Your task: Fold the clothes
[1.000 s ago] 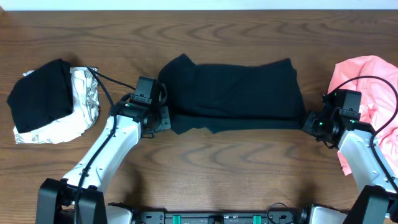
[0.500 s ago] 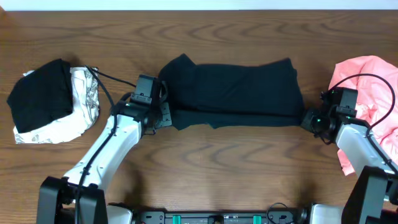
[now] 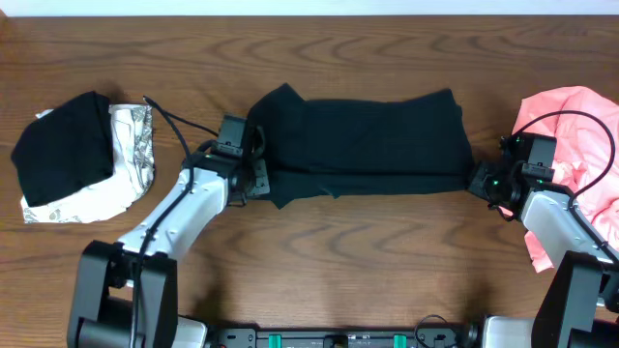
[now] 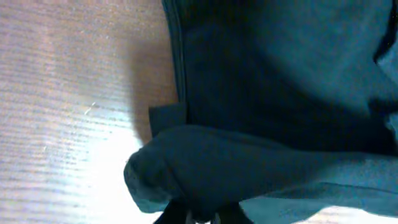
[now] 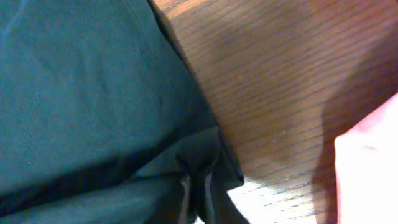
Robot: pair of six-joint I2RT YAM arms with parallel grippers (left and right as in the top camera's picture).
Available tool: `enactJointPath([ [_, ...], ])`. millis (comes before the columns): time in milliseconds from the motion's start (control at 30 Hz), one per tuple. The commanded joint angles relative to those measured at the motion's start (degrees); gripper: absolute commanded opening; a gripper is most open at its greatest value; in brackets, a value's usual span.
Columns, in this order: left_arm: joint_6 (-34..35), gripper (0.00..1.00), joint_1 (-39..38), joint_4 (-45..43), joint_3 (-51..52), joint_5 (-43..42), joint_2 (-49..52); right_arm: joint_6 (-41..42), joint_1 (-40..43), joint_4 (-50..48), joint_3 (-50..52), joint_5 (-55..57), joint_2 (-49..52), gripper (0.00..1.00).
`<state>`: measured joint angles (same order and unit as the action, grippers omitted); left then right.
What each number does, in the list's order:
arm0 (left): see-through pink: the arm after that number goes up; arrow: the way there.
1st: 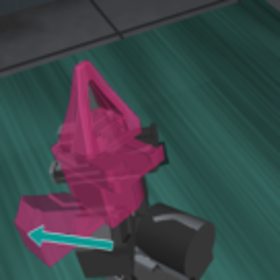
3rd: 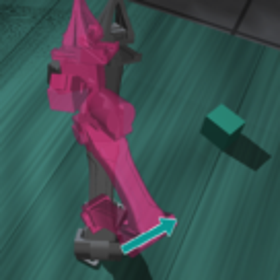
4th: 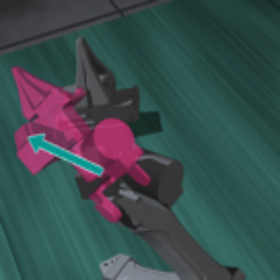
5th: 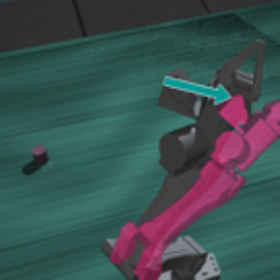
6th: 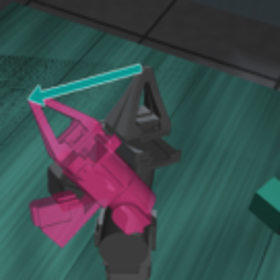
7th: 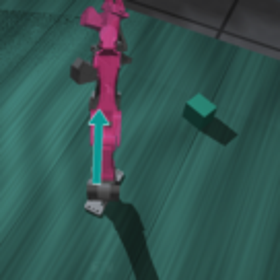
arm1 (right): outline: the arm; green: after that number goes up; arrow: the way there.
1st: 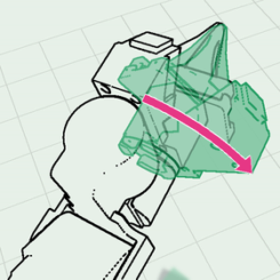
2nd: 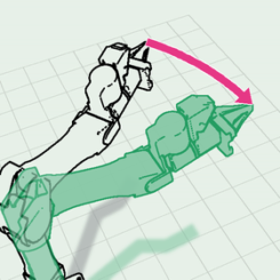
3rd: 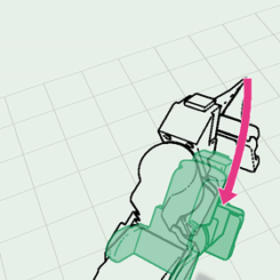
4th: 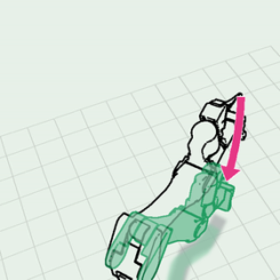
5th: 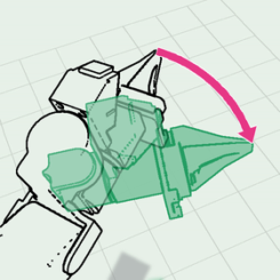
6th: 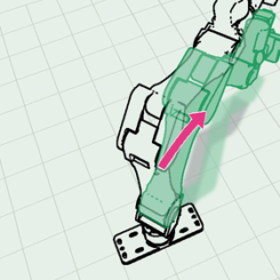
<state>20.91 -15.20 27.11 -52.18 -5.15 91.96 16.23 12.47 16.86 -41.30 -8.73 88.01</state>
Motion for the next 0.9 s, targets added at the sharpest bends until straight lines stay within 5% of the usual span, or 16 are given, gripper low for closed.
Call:
enactJointPath([
  [0, 0.0, 0.17, 0.2, -0.7, -0.5, 1.8, 1.4, 0.5, 0.2, 0.1, -1.1, 1.1, 0.2, 0.16],
  [67, 0.0, 0.31, 0.2, -1.2, -0.5, 1.8, 2.1, 0.5, 0.2, 0.3, -1.1, 1.0, 0.2, 0.3],
  [233, 0.0, 0.63, 0.2, -1.7, -0.6, 1.8, 2.5, 0.5, 0.2, 0.5, -1.1, 1.0, 0.2, 0.34],
  [633, -0.2, 0.67, 0.2, 10.5, -1.7, -1.4, -8.7, -11.5, 0.0, 0.6, -1.5, -10.0, -3.4, 0.38],
  [867, 0.1, 0.67, 0.0, 12.3, -1.4, -8.9, -11.5, -20.0, -7.6, 1.7, -2.2, -16.0, -12.3, 0.34],
])
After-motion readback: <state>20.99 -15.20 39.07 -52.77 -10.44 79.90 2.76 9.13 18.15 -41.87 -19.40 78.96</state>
